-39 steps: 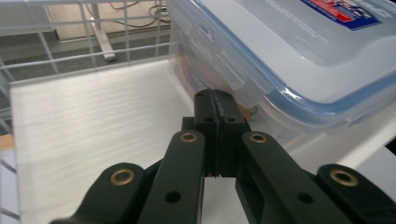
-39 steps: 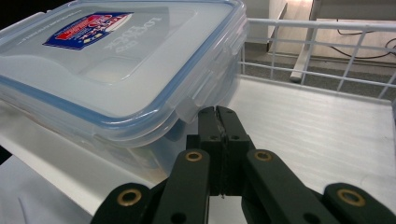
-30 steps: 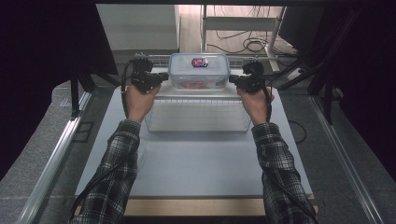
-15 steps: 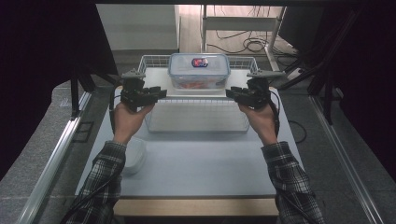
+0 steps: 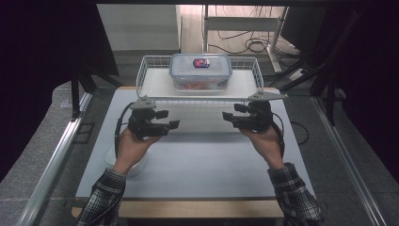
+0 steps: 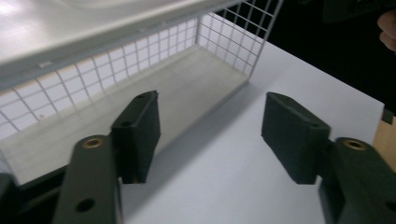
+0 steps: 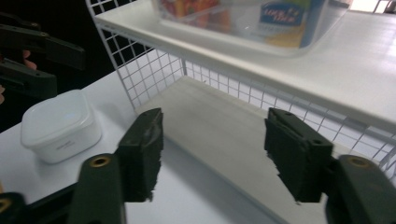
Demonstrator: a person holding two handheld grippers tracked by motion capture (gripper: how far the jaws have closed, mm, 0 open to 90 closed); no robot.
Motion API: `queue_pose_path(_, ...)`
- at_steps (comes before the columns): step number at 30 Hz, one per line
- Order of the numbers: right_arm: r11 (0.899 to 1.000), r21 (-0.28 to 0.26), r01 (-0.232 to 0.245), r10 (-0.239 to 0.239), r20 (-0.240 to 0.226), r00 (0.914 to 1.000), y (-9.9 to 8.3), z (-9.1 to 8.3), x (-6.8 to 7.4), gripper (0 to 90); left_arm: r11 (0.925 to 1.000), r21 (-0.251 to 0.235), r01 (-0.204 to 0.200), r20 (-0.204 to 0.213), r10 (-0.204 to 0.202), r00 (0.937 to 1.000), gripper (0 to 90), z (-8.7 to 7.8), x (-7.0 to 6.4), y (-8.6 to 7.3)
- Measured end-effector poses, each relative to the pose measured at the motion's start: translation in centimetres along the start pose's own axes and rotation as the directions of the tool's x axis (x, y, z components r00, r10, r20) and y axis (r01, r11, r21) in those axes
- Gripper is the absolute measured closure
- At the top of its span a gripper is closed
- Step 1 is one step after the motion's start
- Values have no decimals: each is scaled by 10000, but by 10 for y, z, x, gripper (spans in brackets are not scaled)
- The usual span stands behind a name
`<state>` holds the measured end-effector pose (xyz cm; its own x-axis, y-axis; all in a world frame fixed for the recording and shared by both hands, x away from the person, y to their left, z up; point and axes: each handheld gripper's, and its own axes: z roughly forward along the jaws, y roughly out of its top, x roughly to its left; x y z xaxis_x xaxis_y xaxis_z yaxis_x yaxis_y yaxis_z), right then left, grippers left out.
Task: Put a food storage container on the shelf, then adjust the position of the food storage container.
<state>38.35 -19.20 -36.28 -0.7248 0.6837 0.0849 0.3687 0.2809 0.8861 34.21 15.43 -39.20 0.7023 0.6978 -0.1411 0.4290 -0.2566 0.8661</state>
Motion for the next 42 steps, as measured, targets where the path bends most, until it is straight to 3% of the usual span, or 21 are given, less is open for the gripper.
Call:
queue_pose_path(9, 9993, 97, 351, -350, -93, 9993, -35, -6, 10, 165, 9997, -213, 72, 262, -67, 9996, 149, 2, -12, -34)
queue_pose_path(11, 9992, 122, 390, -389, -91, 9992, -42, -7, 11, 138, 9999, 2, 105, 245, -105, 9996, 103, 4, -14, -38)
queue_pose_path(18, 9988, 159, 466, -462, -241, 9986, -60, -16, 15, 68, 9997, 57, -219, 221, 218, 9995, 46, 3, -26, -54)
queue_pose_path(21, 9989, 307, 349, -342, -239, 9991, -72, -17, 16, 0, 9985, -272, -472, 23, 472, 9989, 13, 2, -30, -65)
queue_pose_path(25, 9979, 560, 323, -310, -226, 9993, -91, -15, 18, 0, 9984, -46, -558, -84, 558, 9984, 1, 5, -34, -79)
queue_pose_path(29, 9969, 724, 303, -293, -144, 9995, -109, -15, 23, 1, 9985, 191, -518, 283, 512, 9983, 10, 12, -39, -93)
queue_pose_path(33, 9970, 746, 208, -192, -227, 9996, -125, -18, 28, 24, 9958, 405, -827, 282, 816, 9963, 10, 21, -45, -105)
queue_pose_path(38, 9942, 1049, -254, 284, -278, 9992, -143, -17, 27, 26, 9937, 802, -781, 184, 768, 9969, 10, 26, -46, -108)
queue_pose_path(42, 9936, 992, -547, 568, -182, 9982, -146, -16, 23, 26, 9956, 770, -534, 113, 527, 9985, 8, 21, -43, -106)
